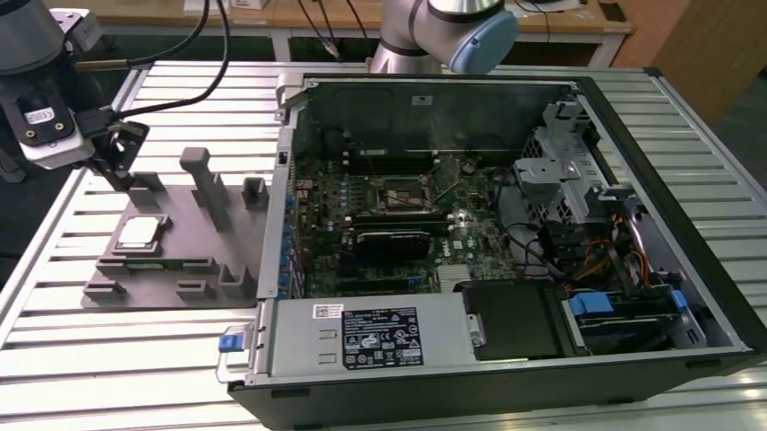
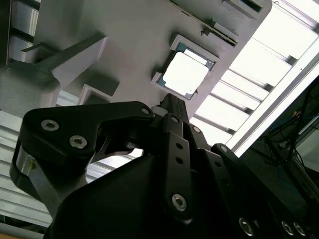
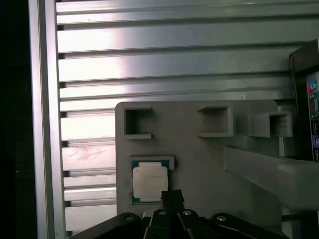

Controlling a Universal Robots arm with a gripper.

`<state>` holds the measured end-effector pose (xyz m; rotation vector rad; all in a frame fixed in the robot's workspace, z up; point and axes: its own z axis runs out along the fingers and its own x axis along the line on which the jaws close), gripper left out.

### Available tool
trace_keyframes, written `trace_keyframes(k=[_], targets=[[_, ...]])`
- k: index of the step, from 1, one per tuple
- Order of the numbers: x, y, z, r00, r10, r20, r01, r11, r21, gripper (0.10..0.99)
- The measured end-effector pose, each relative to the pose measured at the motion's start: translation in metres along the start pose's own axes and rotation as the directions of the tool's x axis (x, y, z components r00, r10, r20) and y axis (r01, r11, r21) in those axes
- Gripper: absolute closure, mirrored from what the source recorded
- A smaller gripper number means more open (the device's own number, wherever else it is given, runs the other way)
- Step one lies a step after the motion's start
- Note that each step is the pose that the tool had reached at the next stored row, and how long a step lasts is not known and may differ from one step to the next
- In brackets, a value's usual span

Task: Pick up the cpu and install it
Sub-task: 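Pick up the cpu and move it towards the insertion slot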

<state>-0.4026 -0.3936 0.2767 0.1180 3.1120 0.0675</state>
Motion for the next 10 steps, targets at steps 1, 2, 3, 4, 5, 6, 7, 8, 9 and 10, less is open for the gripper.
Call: trace_keyframes(k=[1, 2, 3, 4, 5, 6, 7, 8, 9, 10], targets=[[0.0004, -0.0001, 0.0008, 1.0000, 0.000, 0.0000, 0.000, 1.0000, 0.000, 0.980], [0.0008, -0.0001, 0.0016, 1.0000, 0.000, 0.0000, 0.000, 1.0000, 0.000, 0.980], [0.0013, -0.0002, 0.0024, 1.0000, 0.000, 0.0000, 0.000, 1.0000, 0.000, 0.980], [0.0017, -0.0003, 0.0032, 1.0000, 0.000, 0.0000, 0.000, 1.0000, 0.000, 0.980], [0.0022, -0.0003, 0.0040, 1.0000, 0.000, 0.0000, 0.000, 1.0000, 0.000, 0.980], [0.0027, -0.0004, 0.0048, 1.0000, 0.000, 0.0000, 0.000, 1.0000, 0.000, 0.980], [0.0033, -0.0005, 0.0056, 1.0000, 0.000, 0.0000, 0.000, 1.0000, 0.000, 0.980], [0.0039, -0.0005, 0.0065, 1.0000, 0.000, 0.0002, 0.000, 1.0000, 0.000, 0.980], [0.0044, -0.0007, 0.0074, 1.0000, 0.000, 0.0002, 0.000, 1.0000, 0.000, 0.980], [0.0050, -0.0009, 0.0084, 1.0000, 0.000, 0.0002, 0.000, 1.0000, 0.000, 0.980]])
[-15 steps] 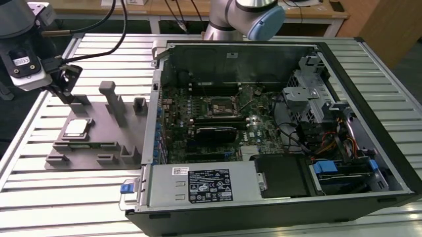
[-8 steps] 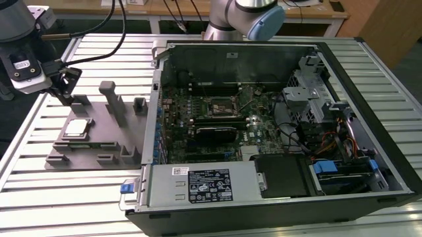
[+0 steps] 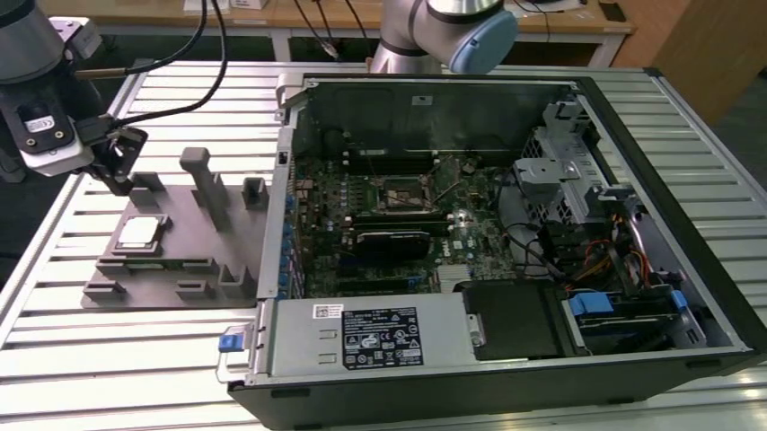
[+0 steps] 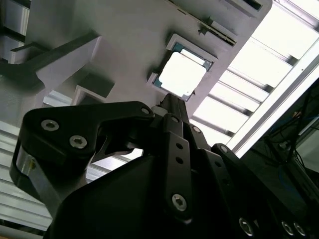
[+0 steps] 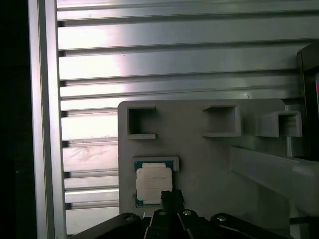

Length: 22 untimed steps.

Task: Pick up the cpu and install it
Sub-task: 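Pick up the cpu and move it towards the insertion slot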

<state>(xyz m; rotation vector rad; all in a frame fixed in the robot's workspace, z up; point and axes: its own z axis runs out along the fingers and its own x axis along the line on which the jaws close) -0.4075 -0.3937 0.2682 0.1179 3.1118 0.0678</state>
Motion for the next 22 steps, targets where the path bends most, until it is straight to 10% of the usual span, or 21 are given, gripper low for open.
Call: trace_keyframes(k=[22], targets=[[0.0046, -0.0139, 0.0336, 0.9999, 0.001, -0.0140, -0.001, 1.0000, 0.001, 0.980]])
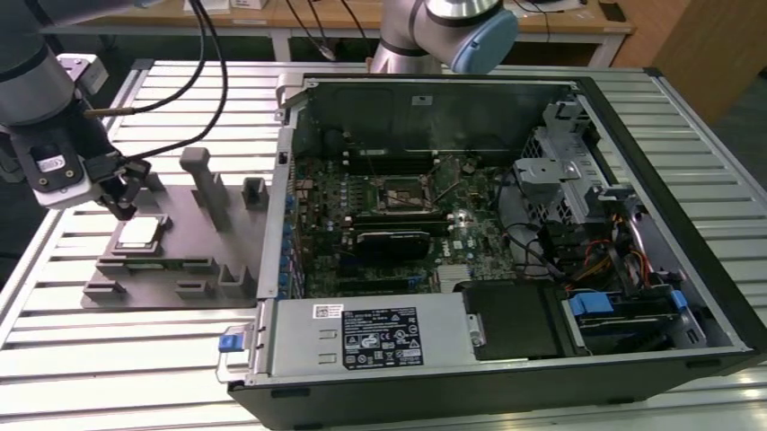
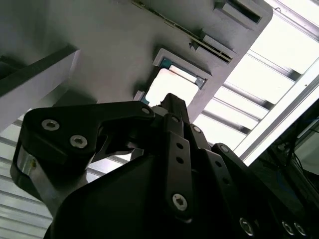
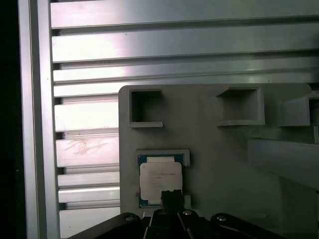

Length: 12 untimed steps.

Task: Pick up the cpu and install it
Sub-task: 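Pick up the cpu and move it towards the insertion slot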

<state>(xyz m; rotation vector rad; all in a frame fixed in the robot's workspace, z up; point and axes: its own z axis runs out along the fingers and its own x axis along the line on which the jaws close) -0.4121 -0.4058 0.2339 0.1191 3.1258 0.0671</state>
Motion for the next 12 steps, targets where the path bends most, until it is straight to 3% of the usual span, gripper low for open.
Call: trace_keyframes(k=[12], targets=[[0.0008, -0.0010, 0.0201, 0.9999, 0.000, -0.0121, 0.000, 1.0000, 0.001, 0.980]])
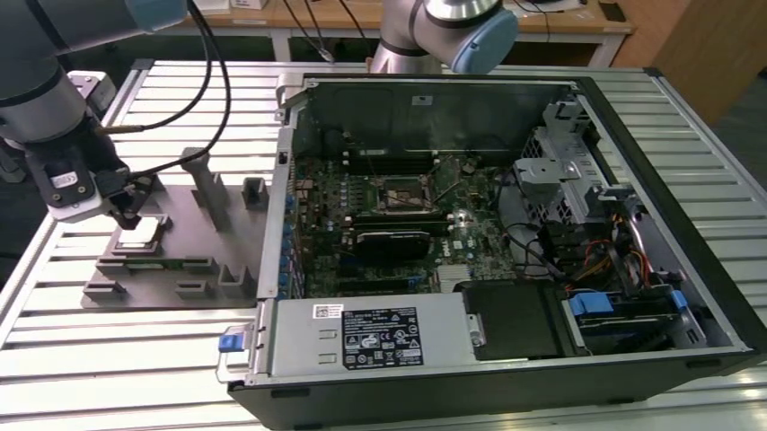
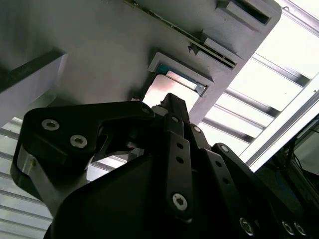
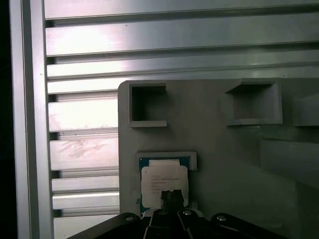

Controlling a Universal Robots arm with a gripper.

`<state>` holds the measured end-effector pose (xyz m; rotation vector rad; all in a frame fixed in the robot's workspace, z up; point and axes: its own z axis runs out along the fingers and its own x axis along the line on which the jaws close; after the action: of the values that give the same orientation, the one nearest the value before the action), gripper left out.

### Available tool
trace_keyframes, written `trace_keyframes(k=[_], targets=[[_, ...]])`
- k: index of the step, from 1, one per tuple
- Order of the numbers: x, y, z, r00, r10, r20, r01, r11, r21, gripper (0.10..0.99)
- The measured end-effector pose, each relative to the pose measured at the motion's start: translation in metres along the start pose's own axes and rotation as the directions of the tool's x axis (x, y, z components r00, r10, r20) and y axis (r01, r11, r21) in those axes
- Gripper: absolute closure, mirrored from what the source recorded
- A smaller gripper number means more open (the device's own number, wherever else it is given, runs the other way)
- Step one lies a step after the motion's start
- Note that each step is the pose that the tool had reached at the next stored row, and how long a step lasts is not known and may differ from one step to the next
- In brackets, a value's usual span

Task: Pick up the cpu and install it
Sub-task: 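Pick up the cpu and move it towards the insertion slot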

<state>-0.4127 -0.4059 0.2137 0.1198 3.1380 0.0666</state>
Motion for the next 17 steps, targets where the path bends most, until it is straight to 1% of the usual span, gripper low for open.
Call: trace_keyframes(k=[9, 17], targets=[[0.0000, 0.0000, 0.0126, 1.0000, 0.000, -0.0038, 0.000, 1.0000, 0.000, 0.980], [0.0000, -0.0001, 0.0133, 1.0000, 0.000, -0.0039, 0.000, 1.0000, 0.000, 0.980]])
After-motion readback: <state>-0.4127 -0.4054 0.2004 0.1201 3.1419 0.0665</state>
